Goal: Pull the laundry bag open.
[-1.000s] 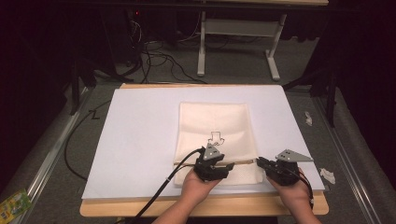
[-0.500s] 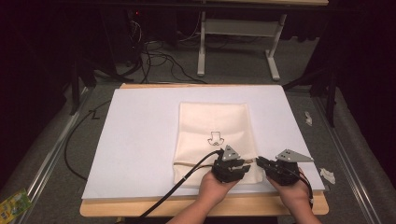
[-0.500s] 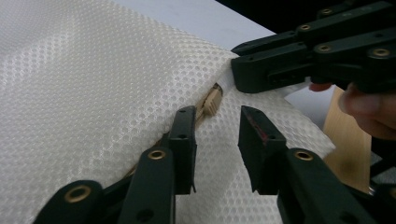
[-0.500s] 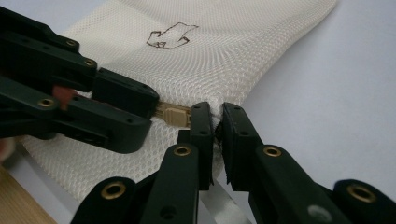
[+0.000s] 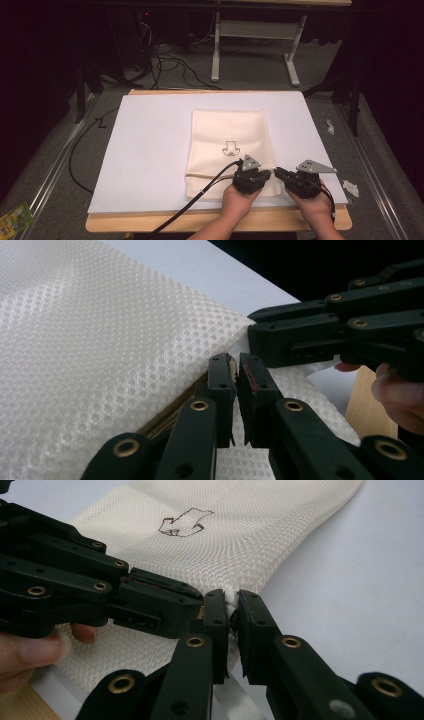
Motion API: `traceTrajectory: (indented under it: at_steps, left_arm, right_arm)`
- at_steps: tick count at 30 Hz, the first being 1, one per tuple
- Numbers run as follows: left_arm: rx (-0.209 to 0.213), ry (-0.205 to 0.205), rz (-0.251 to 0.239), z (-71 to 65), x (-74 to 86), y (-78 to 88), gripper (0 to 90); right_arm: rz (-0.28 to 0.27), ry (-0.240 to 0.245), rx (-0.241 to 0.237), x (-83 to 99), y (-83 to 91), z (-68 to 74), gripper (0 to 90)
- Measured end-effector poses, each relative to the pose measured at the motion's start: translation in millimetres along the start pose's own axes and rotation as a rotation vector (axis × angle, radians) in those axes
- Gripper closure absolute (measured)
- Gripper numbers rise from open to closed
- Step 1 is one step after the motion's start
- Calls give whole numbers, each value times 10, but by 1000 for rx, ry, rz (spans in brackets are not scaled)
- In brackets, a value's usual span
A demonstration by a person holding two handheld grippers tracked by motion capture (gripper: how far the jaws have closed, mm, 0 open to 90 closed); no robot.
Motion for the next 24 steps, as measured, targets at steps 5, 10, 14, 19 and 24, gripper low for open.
traceTrajectory:
  at_steps: [5, 10, 14, 19, 24]
  left_arm:
    - [-23, -37, 8, -27, -58, 5, 871]
    - [-44, -54, 21, -49, -78, 17, 875]
    - [-46, -52, 30, -45, -66, 18, 876]
    - [-40, -49, 35, -35, -62, 28, 876]
    - [-27, -37, 35, -15, -73, 65, 876]
  right_arm:
    - [-2, -6, -3, -3, 6, -5, 846]
    - [-1, 6, 8, -16, 13, 8, 849]
    - [13, 9, 15, -10, 4, 14, 851]
    - [16, 9, 13, -5, 6, 16, 852]
    - [12, 9, 15, -18, 19, 41, 853]
Point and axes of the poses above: each handheld gripper's, and its own axes: y roughly backward along the jaws, x roughly out of its underside, z roughly to its left, the point moved 2 cm from there along -y, roughly forward along the jaws, and after that the axes turned 4 degrees about -x, right-handed, at the moved point
